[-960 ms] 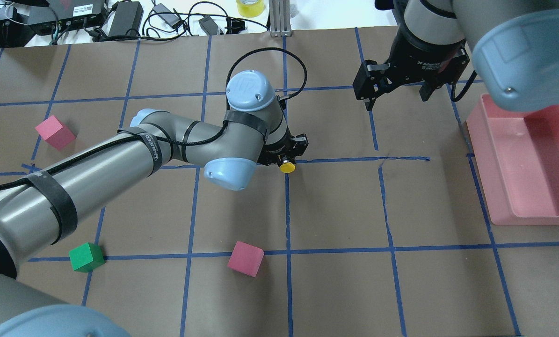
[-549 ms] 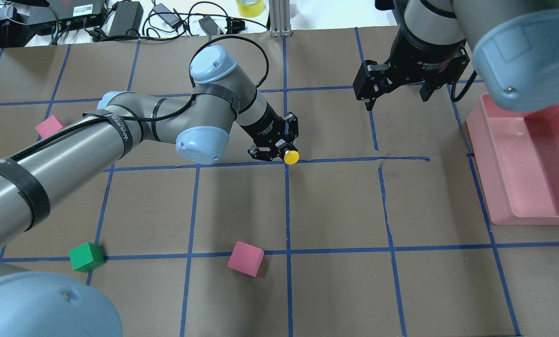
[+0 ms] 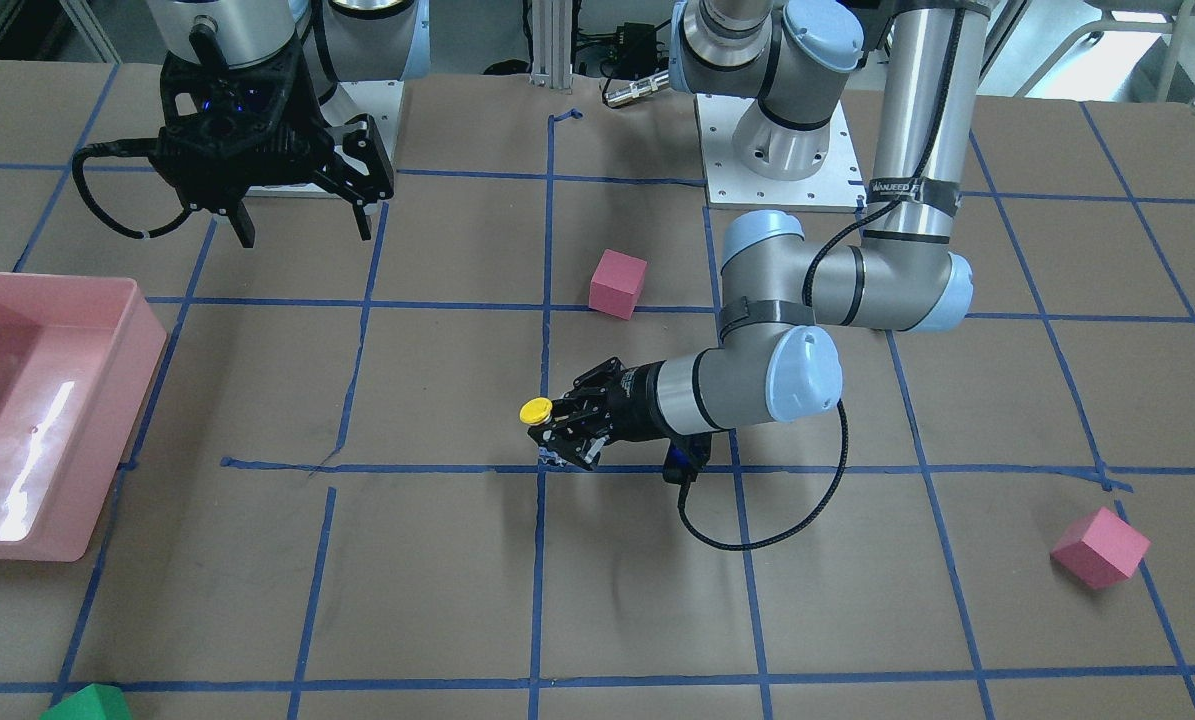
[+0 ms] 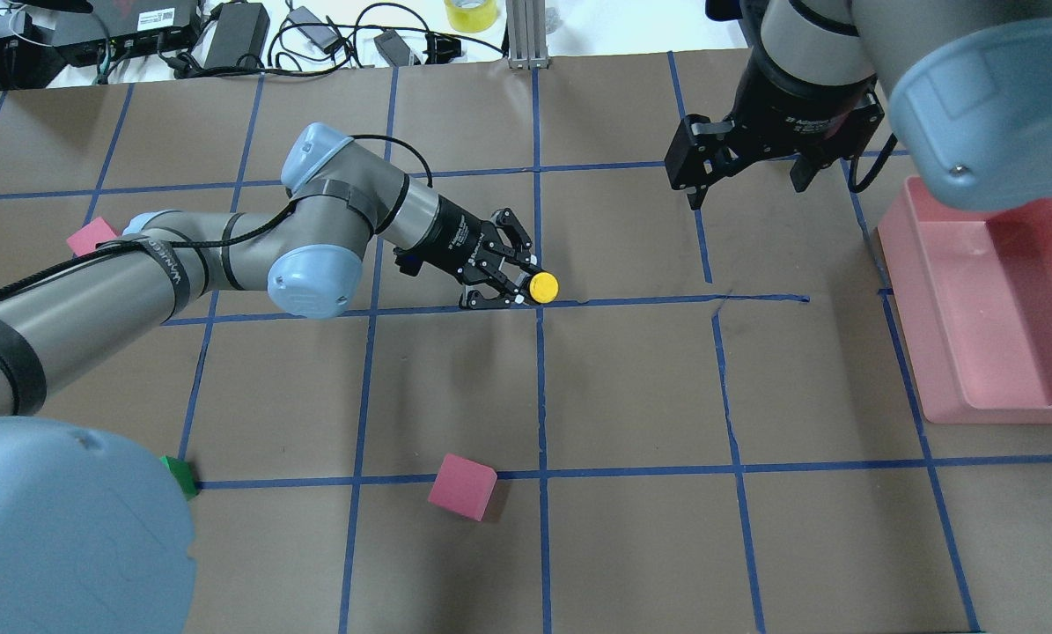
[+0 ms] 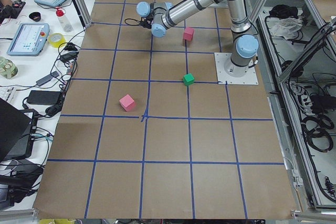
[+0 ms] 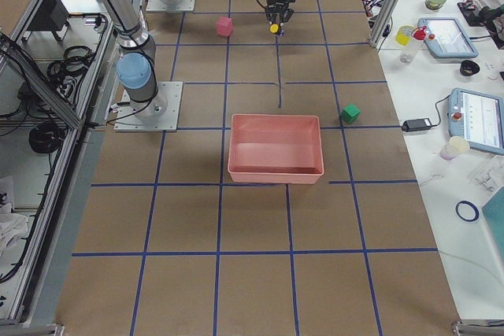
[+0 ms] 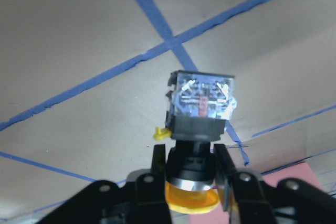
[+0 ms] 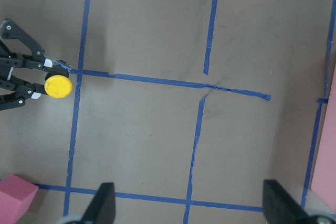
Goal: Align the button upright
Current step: 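Rotate the left wrist to turn the switch yellow cap upward, then set the switch down standing on its body and open the left gripper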
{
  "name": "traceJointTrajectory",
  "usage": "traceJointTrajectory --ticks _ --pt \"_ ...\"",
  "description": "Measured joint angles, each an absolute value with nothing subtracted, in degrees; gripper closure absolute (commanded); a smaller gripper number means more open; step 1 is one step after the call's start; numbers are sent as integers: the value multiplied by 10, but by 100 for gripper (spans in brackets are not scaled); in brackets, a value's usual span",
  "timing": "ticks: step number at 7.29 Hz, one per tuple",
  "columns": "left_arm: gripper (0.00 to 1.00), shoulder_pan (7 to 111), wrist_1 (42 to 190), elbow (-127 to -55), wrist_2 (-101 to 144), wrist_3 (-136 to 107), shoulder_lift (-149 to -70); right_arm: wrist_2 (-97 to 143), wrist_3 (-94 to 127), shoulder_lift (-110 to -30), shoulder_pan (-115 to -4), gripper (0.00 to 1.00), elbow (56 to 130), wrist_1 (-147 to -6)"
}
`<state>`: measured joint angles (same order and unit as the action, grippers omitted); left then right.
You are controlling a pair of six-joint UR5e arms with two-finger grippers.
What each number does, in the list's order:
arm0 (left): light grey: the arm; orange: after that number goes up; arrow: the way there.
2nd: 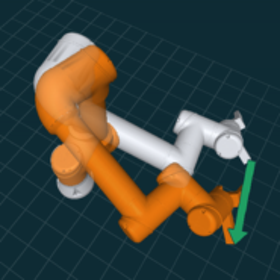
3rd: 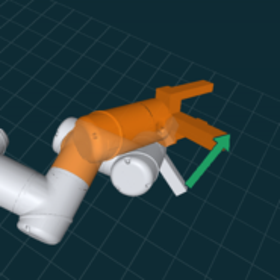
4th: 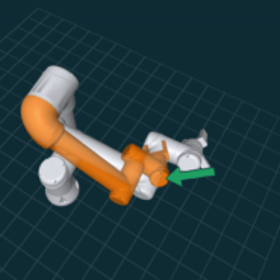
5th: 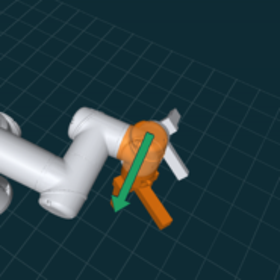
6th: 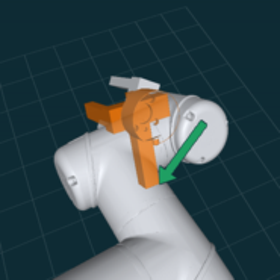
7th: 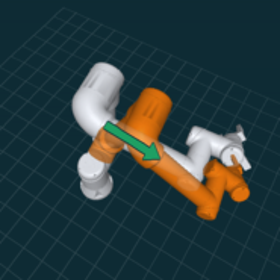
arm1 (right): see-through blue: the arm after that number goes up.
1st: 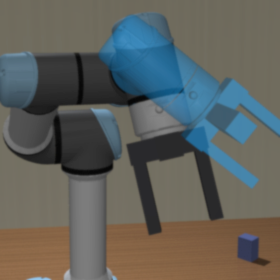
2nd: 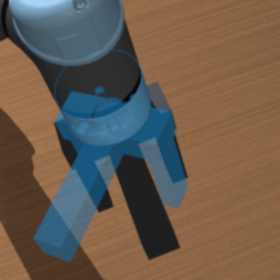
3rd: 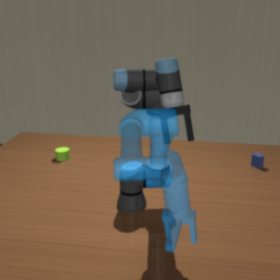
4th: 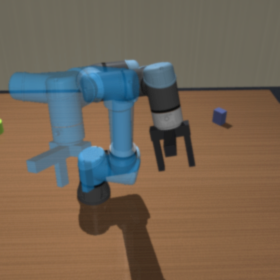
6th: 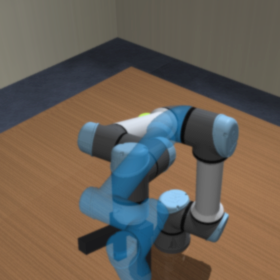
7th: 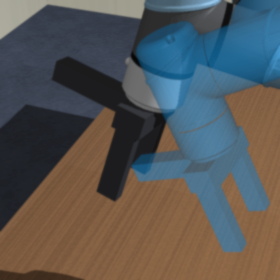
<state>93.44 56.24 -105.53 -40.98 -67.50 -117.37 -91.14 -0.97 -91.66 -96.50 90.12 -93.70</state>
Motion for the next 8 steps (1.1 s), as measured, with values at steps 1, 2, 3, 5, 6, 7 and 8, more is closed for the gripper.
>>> traceJointTrajectory --ticks 1,2,3,5,6,7,8 --pt "100 918 563 -1069 -376 -676 -1176 -911 -10 -917 -965 0 901 -937" --pt "100 909 572 -1076 -347 -682 -1178 -911 -10 -917 -965 0 902 -937" --pt "100 902 596 -1079 -326 -691 -1183 -911 -10 -917 -965 0 902 -937" --pt "100 895 634 -1088 -304 -702 -1191 -912 -10 -917 -965 0 902 -937" --pt "100 894 641 -1094 -293 -703 -1194 -912 -10 -917 -965 0 902 -937" --pt "100 894 643 -1098 -276 -701 -1199 -912 -10 -917 -965 0 902 -937" --pt "98 894 644 -1100 -264 -699 -1207 -912 -10 -917 -965 0 902 -937"
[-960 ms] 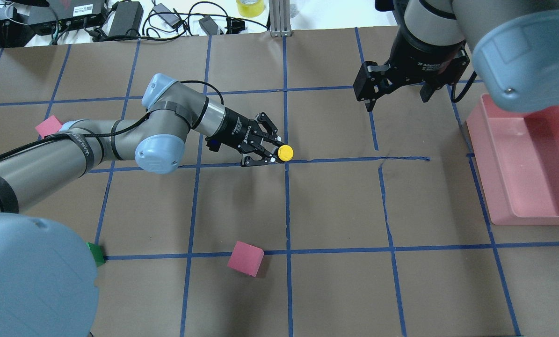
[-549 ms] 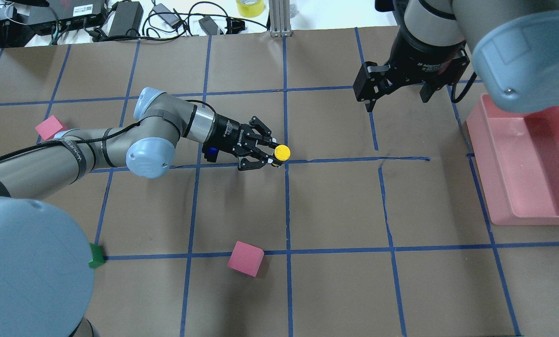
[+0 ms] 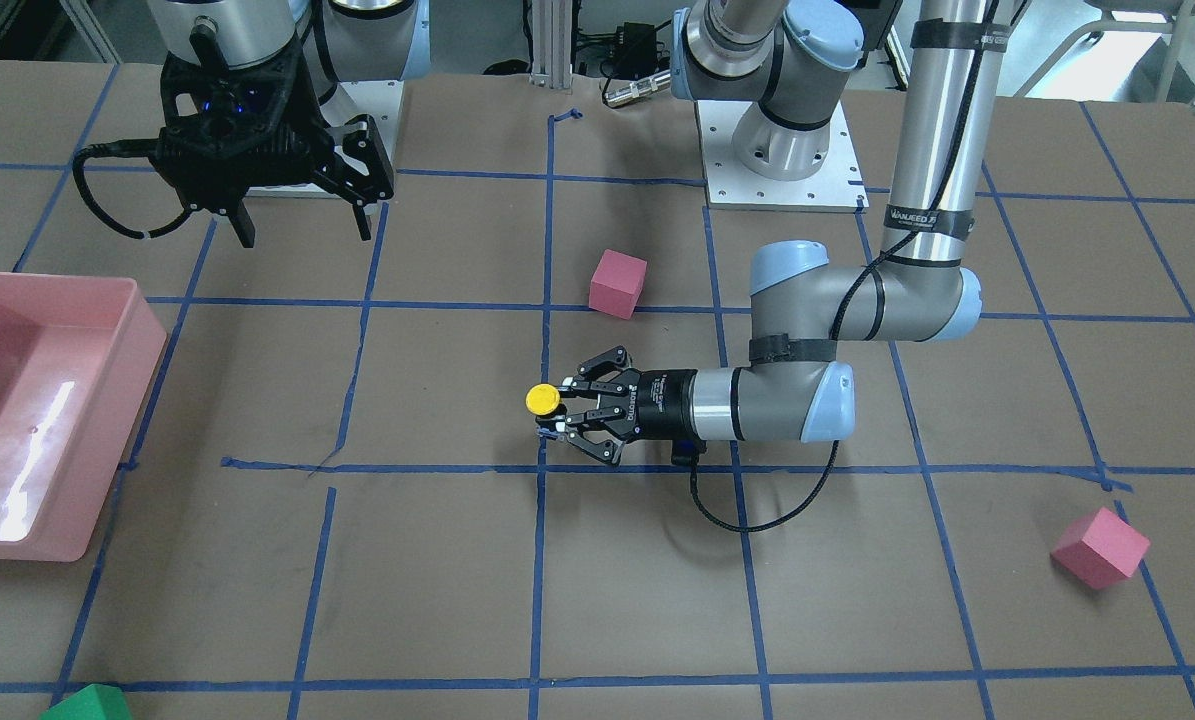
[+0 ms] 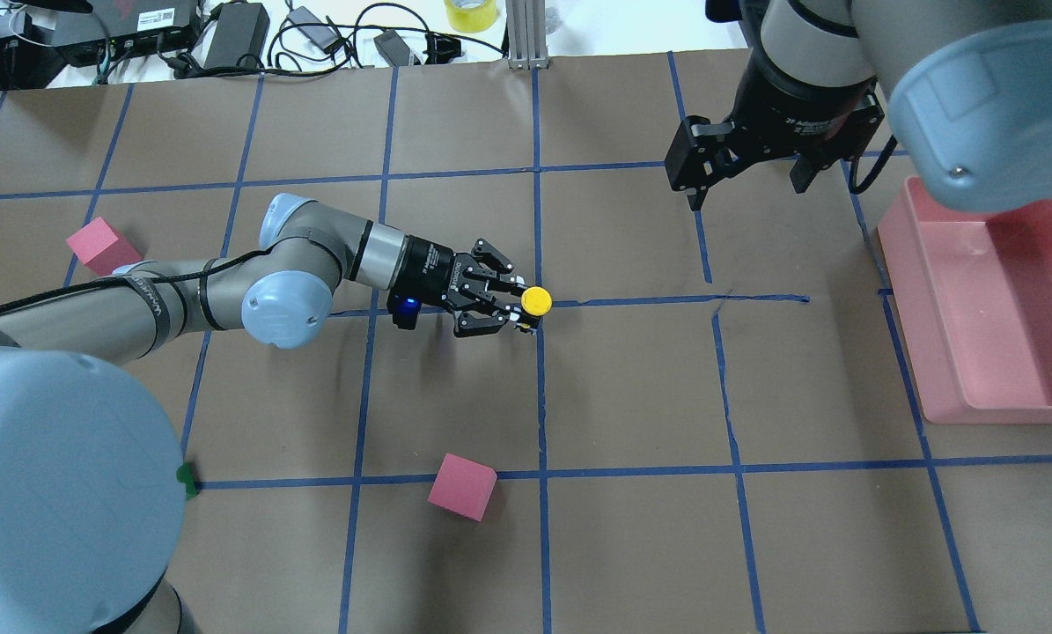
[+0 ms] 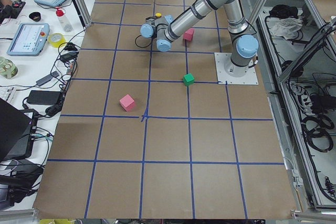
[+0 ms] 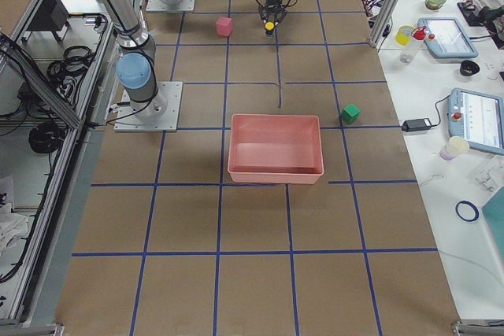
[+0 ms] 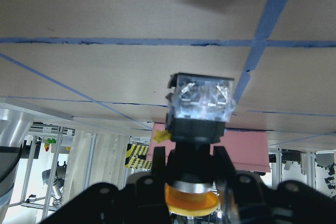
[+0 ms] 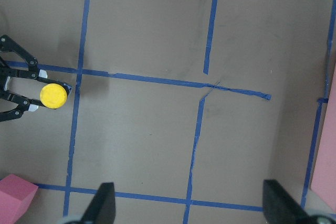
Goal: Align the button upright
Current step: 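Set the switch down standing on its body and open the left gripper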
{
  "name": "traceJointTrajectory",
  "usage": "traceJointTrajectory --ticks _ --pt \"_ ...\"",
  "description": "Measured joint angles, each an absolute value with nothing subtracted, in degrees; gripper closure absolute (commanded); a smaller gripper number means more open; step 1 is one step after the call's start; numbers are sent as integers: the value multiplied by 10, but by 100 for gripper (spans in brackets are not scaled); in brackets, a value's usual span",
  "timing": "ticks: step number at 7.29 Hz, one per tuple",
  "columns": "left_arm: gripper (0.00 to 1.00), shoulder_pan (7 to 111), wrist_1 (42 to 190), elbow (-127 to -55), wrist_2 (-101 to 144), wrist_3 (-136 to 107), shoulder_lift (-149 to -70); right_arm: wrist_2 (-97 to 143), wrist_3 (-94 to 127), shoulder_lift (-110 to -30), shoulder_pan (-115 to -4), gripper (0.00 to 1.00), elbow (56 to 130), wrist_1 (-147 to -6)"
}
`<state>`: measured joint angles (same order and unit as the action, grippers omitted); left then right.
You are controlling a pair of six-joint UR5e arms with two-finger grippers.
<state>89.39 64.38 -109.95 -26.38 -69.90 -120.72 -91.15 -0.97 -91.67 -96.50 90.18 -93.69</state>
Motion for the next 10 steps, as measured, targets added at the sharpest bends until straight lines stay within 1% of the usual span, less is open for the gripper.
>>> traceJointTrajectory --ticks 2,4,5,6,7,10 --pt "97 894 644 -1100 -256 -691 -1218 -911 -10 -917 -965 0 902 -937" --pt "82 894 644 -1100 -254 -687 -1225 -911 -10 -917 -965 0 902 -937" --pt "69 894 644 -1099 -254 -686 -1230 -911 -10 -917 -965 0 902 -937" --pt "50 894 645 -1099 -255 -685 -1233 -911 -10 -917 -965 0 902 -937" --pt "1 894 645 -1099 -257 -684 -1233 -911 -10 -917 -965 0 902 -937" --pt "0 894 645 -1098 -266 -683 -1232 -911 -10 -917 -965 0 902 -937"
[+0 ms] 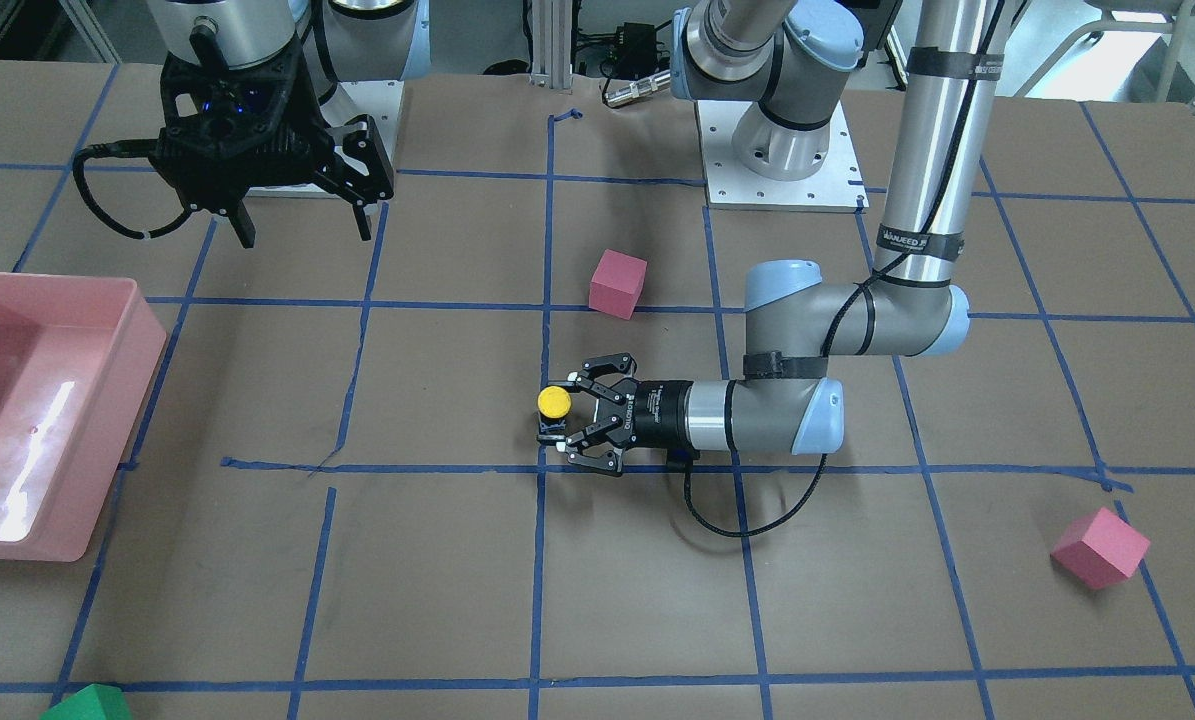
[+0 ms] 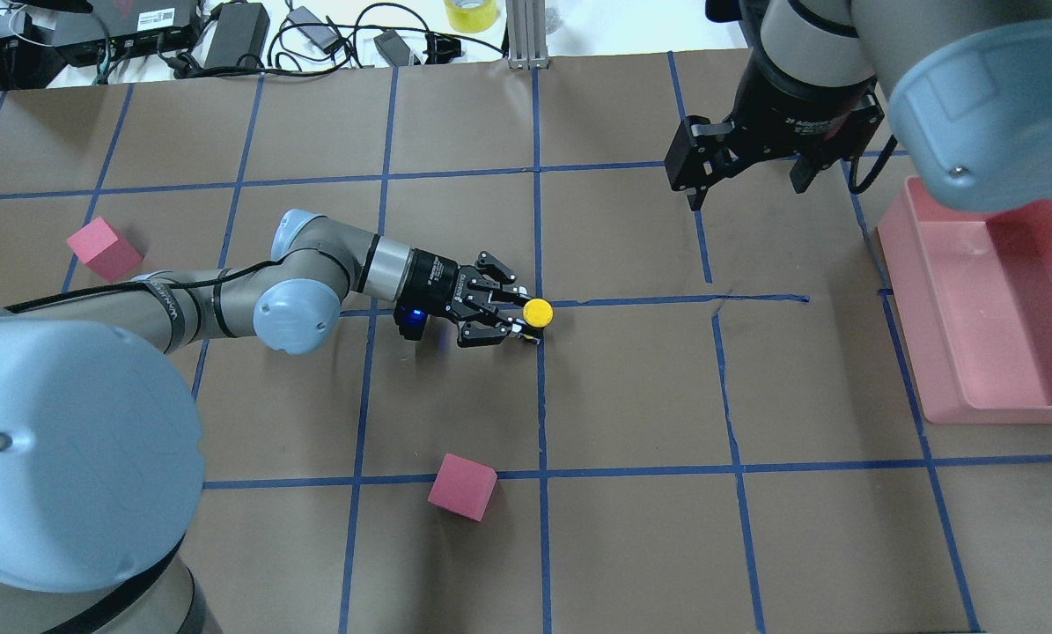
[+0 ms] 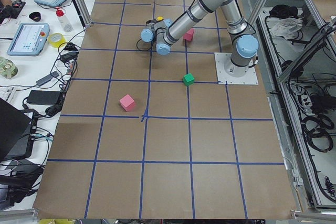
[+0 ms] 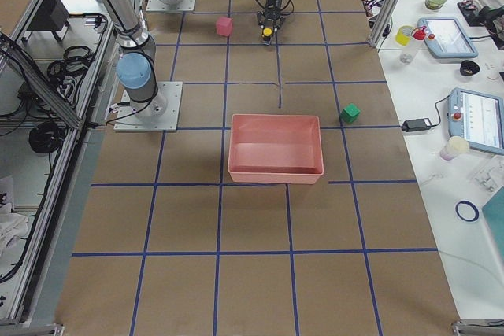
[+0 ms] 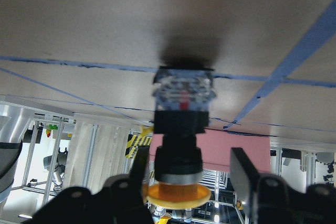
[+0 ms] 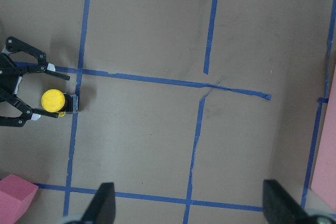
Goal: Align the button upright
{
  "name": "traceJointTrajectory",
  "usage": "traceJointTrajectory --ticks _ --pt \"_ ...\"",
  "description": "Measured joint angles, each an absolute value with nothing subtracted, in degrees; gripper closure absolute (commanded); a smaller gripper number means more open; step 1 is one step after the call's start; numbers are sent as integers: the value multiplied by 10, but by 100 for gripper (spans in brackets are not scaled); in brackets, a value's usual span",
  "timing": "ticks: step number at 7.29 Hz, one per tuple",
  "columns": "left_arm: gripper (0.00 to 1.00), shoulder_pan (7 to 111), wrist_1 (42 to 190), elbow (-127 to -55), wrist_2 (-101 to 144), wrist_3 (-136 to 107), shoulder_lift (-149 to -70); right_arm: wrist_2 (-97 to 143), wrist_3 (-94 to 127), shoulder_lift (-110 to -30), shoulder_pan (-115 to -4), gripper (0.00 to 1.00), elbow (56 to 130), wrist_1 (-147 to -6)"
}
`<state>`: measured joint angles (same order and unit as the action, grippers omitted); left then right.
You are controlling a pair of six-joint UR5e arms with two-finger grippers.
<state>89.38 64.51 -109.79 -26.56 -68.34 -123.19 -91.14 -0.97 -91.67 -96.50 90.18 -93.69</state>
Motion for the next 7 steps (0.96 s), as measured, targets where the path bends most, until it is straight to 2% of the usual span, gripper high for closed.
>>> traceJointTrajectory --ticks 7 --pt "0 881 646 -1093 -334 -689 -1214 -911 -10 -917 -965 0 902 -937"
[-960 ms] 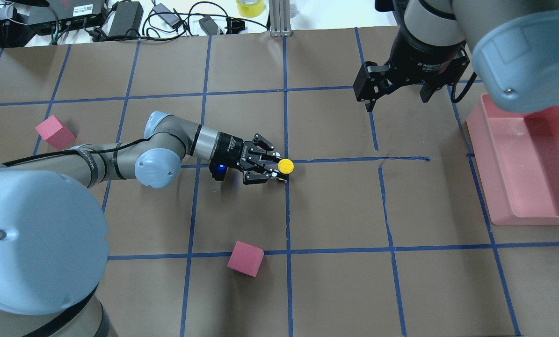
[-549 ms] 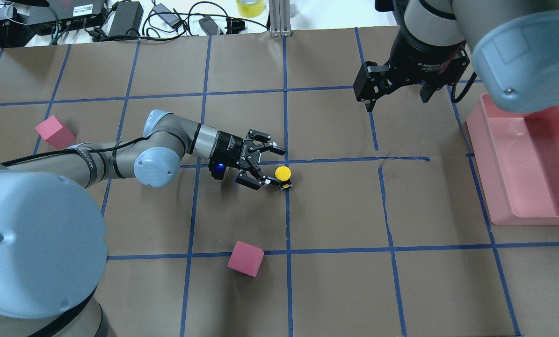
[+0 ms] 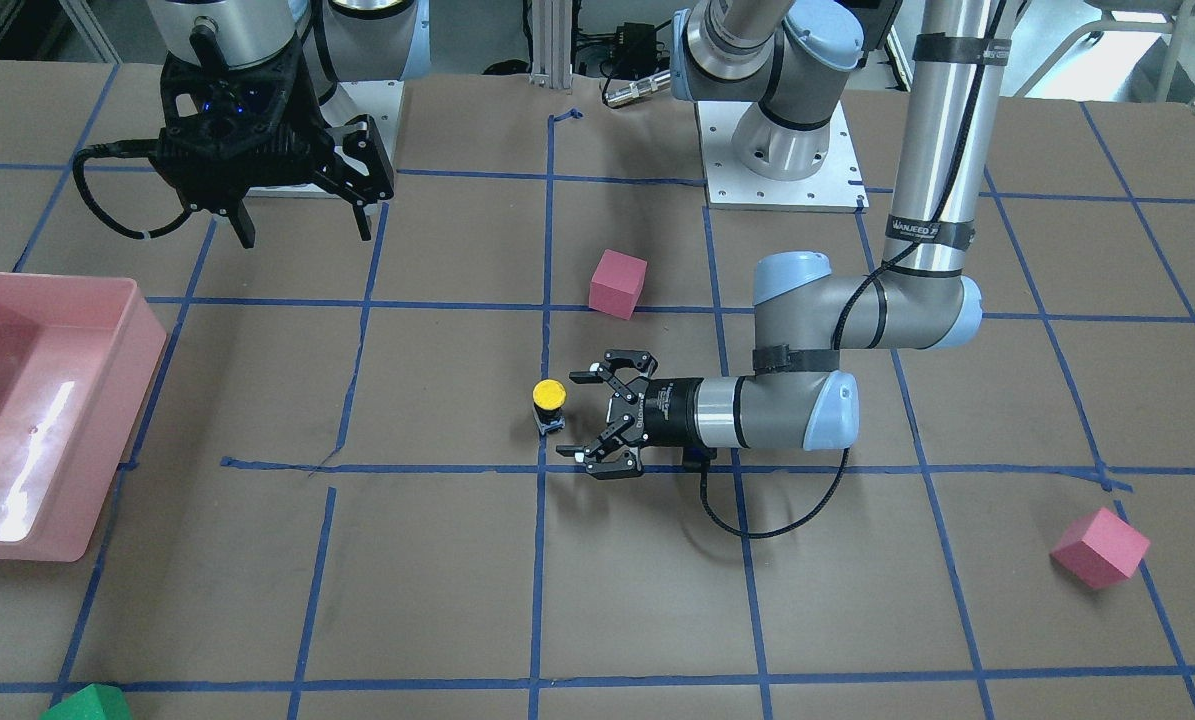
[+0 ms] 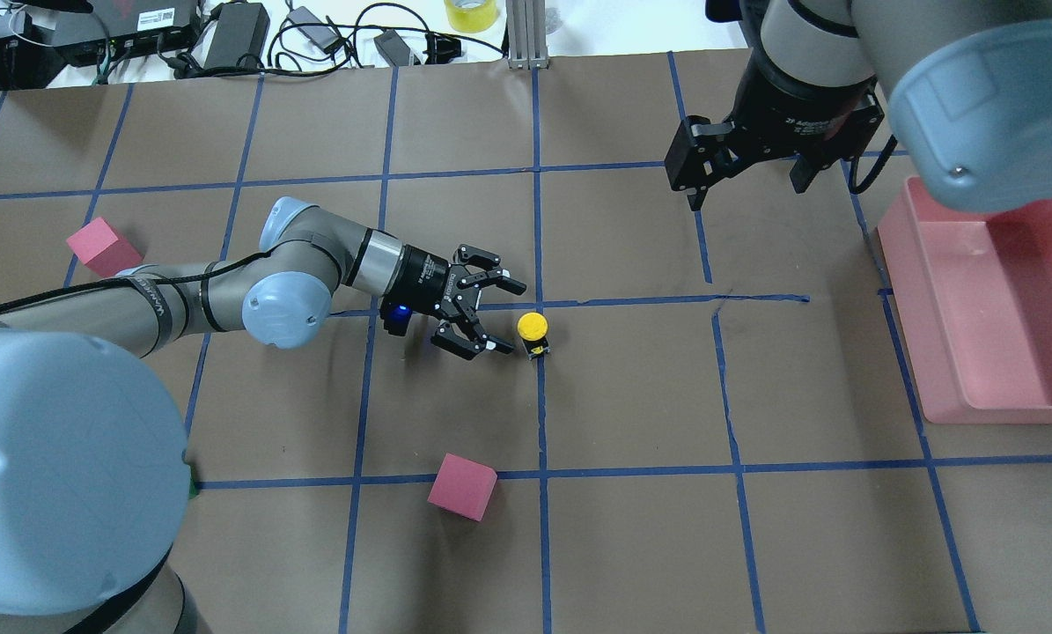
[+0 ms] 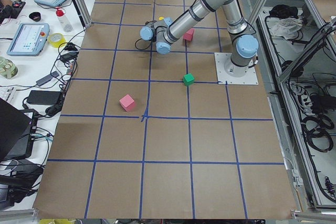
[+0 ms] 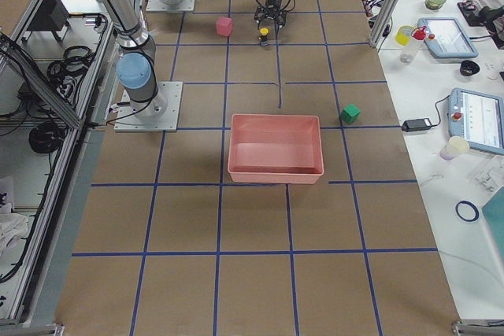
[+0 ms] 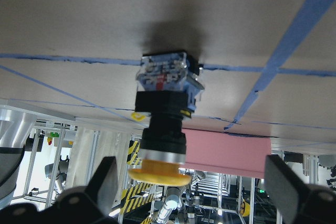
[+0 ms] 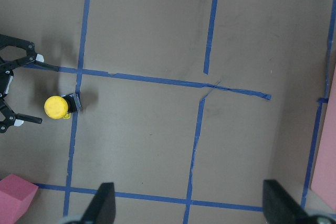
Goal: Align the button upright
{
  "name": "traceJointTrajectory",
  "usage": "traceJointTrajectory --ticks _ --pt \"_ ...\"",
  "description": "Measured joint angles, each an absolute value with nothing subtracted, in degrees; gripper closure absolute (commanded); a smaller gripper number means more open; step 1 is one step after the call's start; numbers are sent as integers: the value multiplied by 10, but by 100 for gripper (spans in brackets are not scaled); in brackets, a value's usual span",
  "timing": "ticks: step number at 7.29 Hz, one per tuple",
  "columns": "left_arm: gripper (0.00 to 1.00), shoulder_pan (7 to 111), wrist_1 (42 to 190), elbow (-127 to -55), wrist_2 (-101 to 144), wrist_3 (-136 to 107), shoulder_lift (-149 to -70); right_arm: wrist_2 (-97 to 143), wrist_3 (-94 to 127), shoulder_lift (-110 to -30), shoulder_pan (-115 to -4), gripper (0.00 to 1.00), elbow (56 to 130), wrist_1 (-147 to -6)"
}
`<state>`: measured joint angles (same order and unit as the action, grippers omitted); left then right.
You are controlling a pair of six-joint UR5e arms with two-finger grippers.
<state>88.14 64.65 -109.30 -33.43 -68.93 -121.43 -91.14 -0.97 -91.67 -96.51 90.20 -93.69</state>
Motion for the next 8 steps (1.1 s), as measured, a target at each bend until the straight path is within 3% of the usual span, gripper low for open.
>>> traceJointTrajectory --ticks 4,8 --pt "0 848 664 -1009 -524 -671 -1156 -911 -10 -917 -965 0 902 -937" --pt "0 848 726 -903 -822 -247 -1057 -911 -10 -917 -965 0 902 -937"
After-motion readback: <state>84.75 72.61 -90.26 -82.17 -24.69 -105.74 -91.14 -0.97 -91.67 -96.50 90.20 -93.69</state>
